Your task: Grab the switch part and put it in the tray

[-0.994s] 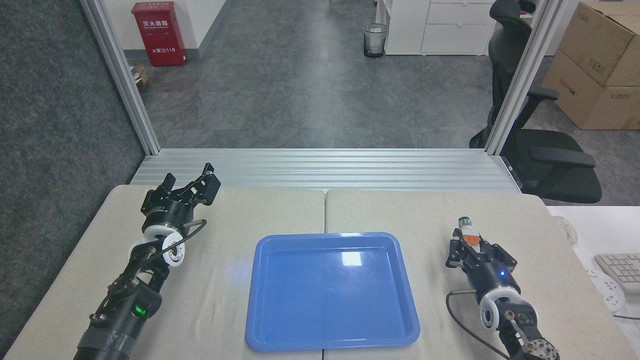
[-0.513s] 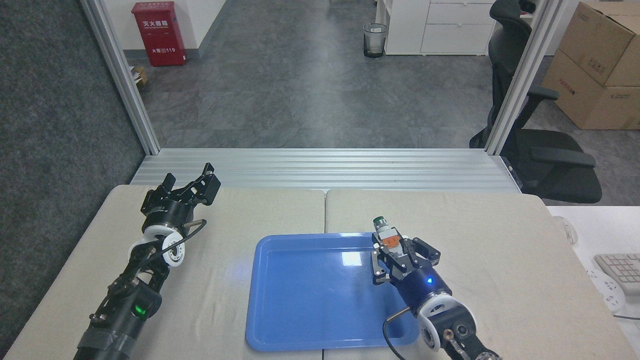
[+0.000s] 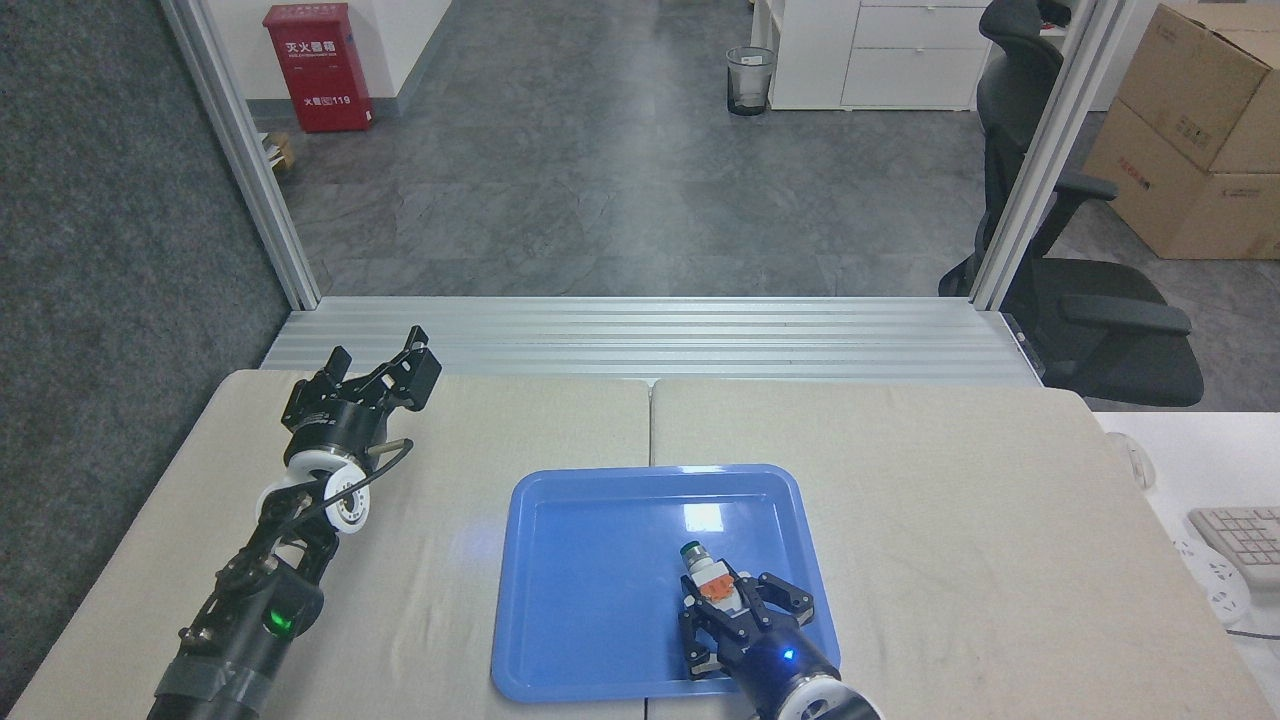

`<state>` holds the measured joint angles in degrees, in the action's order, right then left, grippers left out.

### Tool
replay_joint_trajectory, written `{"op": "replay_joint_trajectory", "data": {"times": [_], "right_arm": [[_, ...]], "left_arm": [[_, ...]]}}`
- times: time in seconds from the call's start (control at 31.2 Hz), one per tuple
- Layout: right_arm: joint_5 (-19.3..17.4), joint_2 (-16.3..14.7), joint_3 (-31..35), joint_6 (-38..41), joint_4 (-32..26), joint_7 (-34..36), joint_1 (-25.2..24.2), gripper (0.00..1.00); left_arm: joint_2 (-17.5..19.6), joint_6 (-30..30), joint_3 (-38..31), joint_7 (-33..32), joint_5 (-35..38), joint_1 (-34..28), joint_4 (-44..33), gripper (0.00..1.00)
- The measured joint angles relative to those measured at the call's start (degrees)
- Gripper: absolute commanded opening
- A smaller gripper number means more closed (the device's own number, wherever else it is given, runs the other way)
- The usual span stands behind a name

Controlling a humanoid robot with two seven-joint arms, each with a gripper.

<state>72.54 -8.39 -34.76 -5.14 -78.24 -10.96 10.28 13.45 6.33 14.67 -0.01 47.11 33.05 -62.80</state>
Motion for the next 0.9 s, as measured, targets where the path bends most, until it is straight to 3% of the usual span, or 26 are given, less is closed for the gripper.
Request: {"op": "replay_joint_trajectory", "data": {"times": [0.03,0.1,0.13,0.35,0.54,0.9], "right_arm": [[0.1,0.1,-0.1,-0.2,0.2,0.0,-0.1,0.72],[0.3,0.3,-0.1,-0.5,0.7,-0.1,-0.2,0.97],[0.3,0.4,-0.1,-0.6,0.9,-0.1,-0.2,0.99],[-0.6,2.6,3.4,-0.8,2.0,1.6,2.6,0.99],[-1.3,3.7,9.5,-0.6,3.0,4.5,8.5,0.99],[-3.5,-1.5,17.9,-0.3,5.1,6.4,15.0,0.99]], "left_arm": [[0.0,0.0,0.0,0.0,0.0,0.0,0.0,1.0],[0.0,0.0,0.0,0.0,0.0,0.0,0.0,1.0],[0.0,0.0,0.0,0.0,0.0,0.0,0.0,1.0],[0.0,0.0,0.0,0.0,0.0,0.0,0.0,1.0],[0.0,0.0,0.0,0.0,0.0,0.0,0.0,1.0],[0.0,0.0,0.0,0.0,0.0,0.0,0.0,1.0]]}}
